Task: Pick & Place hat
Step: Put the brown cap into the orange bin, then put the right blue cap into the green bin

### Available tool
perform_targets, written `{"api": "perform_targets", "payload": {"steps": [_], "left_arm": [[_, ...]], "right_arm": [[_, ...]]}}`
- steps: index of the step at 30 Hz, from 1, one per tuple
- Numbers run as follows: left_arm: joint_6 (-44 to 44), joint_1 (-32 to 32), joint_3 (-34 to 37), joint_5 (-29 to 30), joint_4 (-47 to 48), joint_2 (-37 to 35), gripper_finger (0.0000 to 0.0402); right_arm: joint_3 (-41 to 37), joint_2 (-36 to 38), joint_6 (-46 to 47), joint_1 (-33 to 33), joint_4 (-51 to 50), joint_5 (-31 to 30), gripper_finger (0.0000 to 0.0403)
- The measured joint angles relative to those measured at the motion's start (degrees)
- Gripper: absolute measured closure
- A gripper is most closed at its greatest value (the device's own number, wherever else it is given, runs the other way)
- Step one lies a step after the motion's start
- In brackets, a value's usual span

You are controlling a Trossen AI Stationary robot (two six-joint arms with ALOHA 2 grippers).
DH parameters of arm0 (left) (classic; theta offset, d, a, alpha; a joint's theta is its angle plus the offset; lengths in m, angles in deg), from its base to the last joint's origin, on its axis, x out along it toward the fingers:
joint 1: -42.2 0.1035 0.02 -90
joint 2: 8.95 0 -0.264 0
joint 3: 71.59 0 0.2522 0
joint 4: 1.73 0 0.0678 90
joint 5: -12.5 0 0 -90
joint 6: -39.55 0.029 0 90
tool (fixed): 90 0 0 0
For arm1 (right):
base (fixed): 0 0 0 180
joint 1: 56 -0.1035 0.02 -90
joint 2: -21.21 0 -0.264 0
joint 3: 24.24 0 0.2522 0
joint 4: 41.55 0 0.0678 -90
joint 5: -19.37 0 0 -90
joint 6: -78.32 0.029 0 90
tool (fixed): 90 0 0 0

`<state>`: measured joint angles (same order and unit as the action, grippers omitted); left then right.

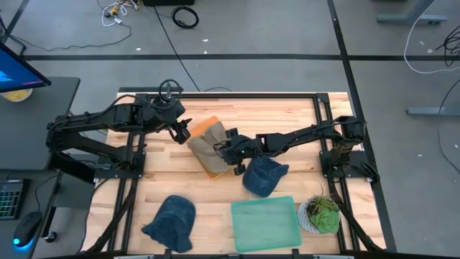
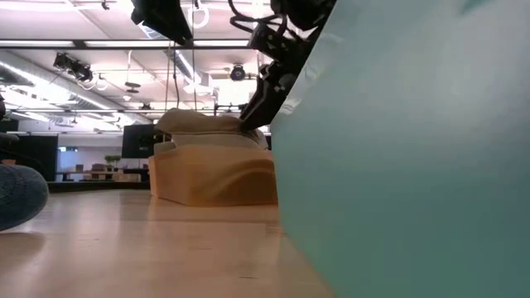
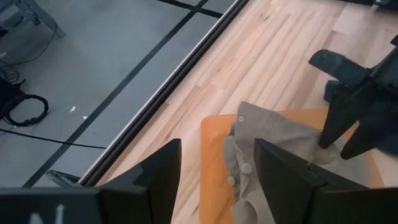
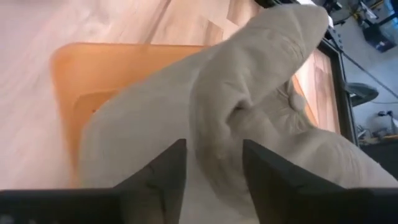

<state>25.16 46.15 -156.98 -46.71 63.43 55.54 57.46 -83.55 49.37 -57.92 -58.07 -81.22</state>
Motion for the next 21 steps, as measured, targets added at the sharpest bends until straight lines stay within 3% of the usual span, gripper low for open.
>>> {"api": "perform_targets", "payload": {"steps": [4,10,21], "left_arm": [[0.0,-1.4,0.0,0.0,0.6,0.0,0.0195],[0.0,-2.9,0.0,0.0,1.3,0.0,0.0195],[0.0,-3.0,0.0,0.0,1.3,0.0,0.0195]], "right_arm": [[0.0,0.8,1.4,-1.8,-0.5,-2.7,0.0214],[0.0,4.2,13.0,-3.8,-3.8,-4.5,0.02],[0.0,17.1,31.5,-7.0,-28.2,-4.2,0.0199]]}}
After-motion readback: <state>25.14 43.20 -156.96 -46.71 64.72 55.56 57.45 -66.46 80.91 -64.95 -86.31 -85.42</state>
